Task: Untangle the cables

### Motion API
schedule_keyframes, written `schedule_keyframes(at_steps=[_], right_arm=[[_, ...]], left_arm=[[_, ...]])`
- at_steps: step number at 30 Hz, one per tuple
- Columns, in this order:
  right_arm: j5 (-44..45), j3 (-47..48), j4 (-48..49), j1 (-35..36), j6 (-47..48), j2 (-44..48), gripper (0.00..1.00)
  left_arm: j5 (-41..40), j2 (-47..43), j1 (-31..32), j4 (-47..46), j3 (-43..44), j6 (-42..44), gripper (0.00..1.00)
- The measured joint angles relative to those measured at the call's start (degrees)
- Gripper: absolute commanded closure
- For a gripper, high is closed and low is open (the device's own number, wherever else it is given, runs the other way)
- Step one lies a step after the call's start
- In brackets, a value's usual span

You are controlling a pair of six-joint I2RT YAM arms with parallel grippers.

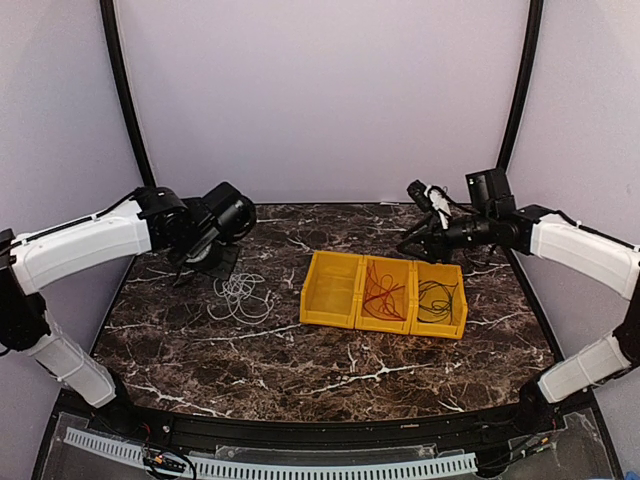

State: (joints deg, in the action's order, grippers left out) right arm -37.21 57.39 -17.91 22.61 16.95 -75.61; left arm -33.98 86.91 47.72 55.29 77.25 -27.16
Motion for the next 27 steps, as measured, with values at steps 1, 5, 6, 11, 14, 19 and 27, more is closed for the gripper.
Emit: schedule_keyframes(at_steps=[1, 5, 6, 11, 14, 19, 27], right_arm=[[0.09, 2.32, 0.22, 1.81, -0.37, -1.49, 0.56], [2.03, 11.32, 0.66, 11.41, -1.33, -8.11, 0.46], [2.67, 13.9, 0.68, 14.14, -1.57, -10.05, 0.43], [4.31, 26.12, 1.64, 23.89, -3.1, -19.23, 0.36], [4.66, 32.65, 2.78, 27.63, -4.02, -24.83, 0.36], [5.16, 41.57, 5.09, 31.63, -7.45, -34.88, 0.35], [5.38, 51.78, 7.65, 32.57, -14.86, -47.91, 0.54]], left_arm=[[0.83, -1.88, 0.0, -1.36, -0.02, 0.61, 1.0], [3.78, -8.79, 0.0, -6.86, -0.24, 2.21, 1.0], [4.63, -10.38, 0.0, -8.31, -0.42, 2.58, 1.0], [8.22, -15.37, 0.0, -13.16, -0.98, 3.48, 1.0], [9.9, -16.52, 0.0, -14.84, -1.46, 3.76, 1.0], [11.89, -18.58, 0.0, -16.48, -1.92, 3.91, 1.0], [12.79, -25.14, 0.0, -17.55, -2.08, 3.8, 1.0]])
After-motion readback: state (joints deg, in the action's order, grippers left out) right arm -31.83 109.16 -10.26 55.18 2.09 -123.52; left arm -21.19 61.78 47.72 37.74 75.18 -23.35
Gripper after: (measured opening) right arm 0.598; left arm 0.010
